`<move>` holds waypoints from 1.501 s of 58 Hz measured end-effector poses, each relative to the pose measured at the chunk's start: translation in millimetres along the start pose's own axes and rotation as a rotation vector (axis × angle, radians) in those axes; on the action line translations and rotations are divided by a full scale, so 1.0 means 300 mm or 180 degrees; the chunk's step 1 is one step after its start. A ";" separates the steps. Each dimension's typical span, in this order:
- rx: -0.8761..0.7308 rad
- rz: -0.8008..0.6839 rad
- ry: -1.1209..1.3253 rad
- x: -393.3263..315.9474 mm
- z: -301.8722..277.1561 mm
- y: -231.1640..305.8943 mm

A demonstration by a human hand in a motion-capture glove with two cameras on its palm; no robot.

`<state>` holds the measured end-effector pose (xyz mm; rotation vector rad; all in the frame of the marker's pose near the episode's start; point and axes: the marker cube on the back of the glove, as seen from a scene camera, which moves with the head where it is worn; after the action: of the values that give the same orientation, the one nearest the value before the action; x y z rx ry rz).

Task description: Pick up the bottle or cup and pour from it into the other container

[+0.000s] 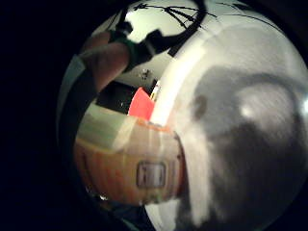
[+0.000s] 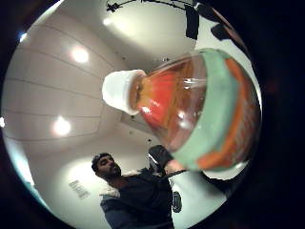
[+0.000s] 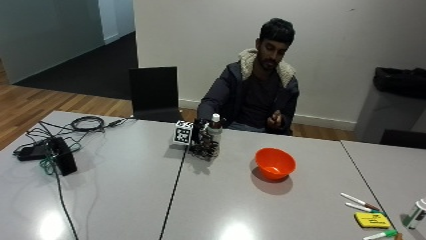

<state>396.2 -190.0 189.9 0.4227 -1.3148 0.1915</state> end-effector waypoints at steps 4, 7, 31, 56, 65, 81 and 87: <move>0.0051 -0.0092 -0.0017 0.009 0.004 0.002; -0.0009 -0.0011 0.0019 0.005 0.006 -0.009; 0.0250 -0.0103 0.0107 -0.084 0.035 -0.037; -0.0261 -0.0472 0.1822 -0.630 0.245 -0.205; -0.0004 -0.0563 0.3242 -0.657 0.413 -0.277; -0.0634 -0.1024 0.5127 -0.570 0.621 -0.324; -0.0863 -0.1165 0.5638 -0.531 0.693 -0.335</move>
<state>207.5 -349.5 56.9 0.1152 0.4837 0.0213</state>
